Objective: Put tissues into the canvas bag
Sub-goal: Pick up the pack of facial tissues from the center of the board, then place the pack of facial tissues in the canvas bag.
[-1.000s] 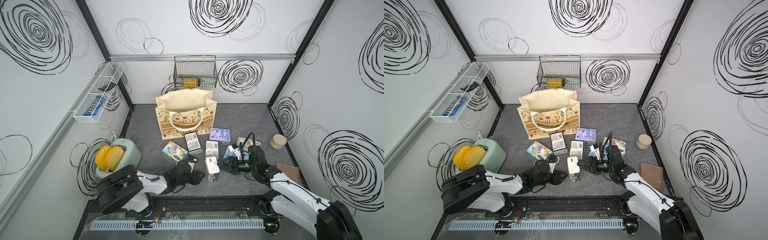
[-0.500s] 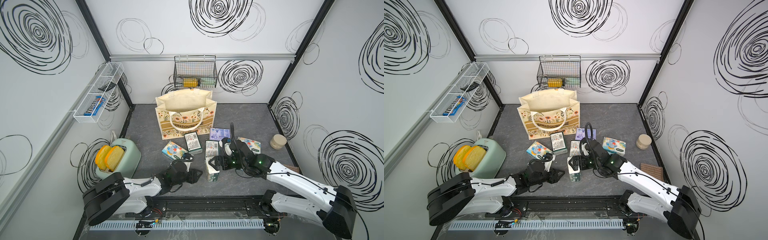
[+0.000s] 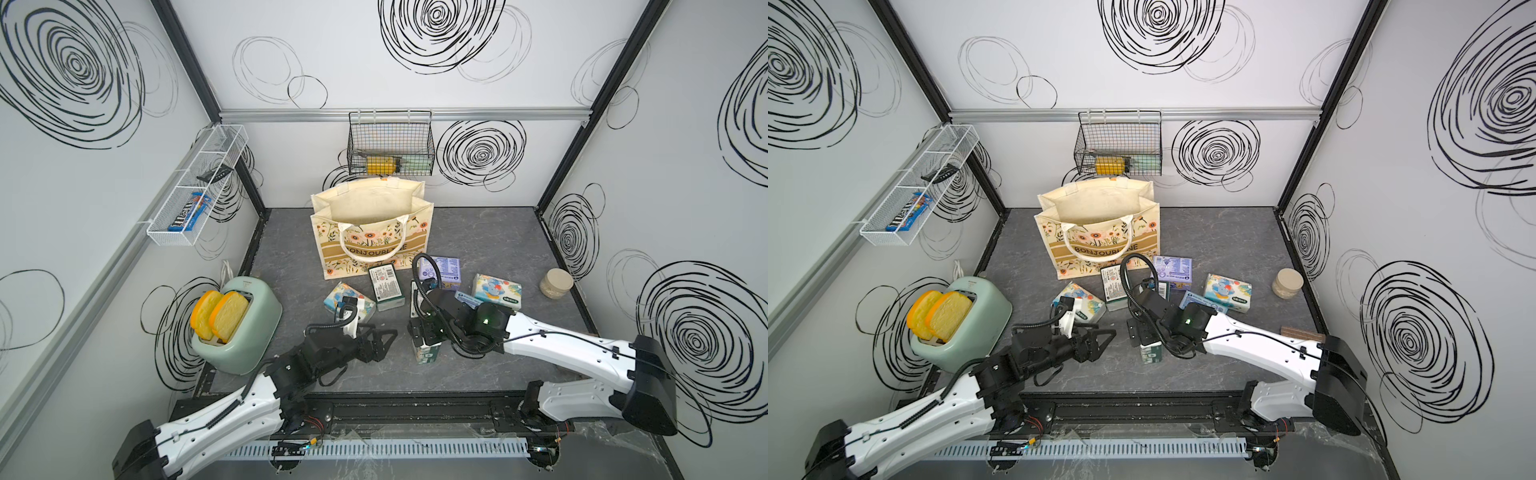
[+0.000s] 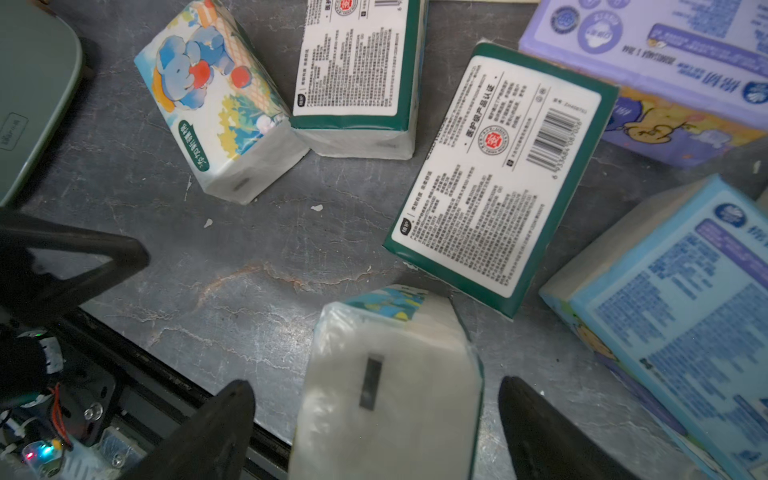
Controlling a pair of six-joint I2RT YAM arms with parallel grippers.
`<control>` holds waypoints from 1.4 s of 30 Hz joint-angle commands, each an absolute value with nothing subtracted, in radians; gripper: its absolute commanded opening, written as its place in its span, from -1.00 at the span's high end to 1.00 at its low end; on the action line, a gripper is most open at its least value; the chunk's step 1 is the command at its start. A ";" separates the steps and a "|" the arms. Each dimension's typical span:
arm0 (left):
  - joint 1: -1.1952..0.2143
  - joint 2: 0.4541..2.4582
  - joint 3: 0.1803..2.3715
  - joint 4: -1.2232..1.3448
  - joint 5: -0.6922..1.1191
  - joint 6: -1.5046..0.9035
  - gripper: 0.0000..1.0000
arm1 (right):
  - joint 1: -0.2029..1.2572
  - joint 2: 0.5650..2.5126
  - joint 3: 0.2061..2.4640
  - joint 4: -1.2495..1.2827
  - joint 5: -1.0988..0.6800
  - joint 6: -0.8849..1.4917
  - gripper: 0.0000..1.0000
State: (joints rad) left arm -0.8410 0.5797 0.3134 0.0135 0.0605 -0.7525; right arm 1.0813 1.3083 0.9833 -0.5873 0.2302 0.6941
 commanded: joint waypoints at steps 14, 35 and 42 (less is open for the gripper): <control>-0.813 0.429 0.724 -0.565 0.040 -0.563 -0.91 | 1.100 1.419 1.033 -0.718 0.344 0.795 -0.24; -0.612 0.391 0.641 -0.397 0.311 -0.456 -0.92 | 0.665 1.306 1.557 -0.392 -0.023 0.479 0.33; -0.611 0.405 0.643 -0.407 0.303 -0.457 -0.92 | 0.593 1.614 1.903 -0.302 -0.170 0.523 0.33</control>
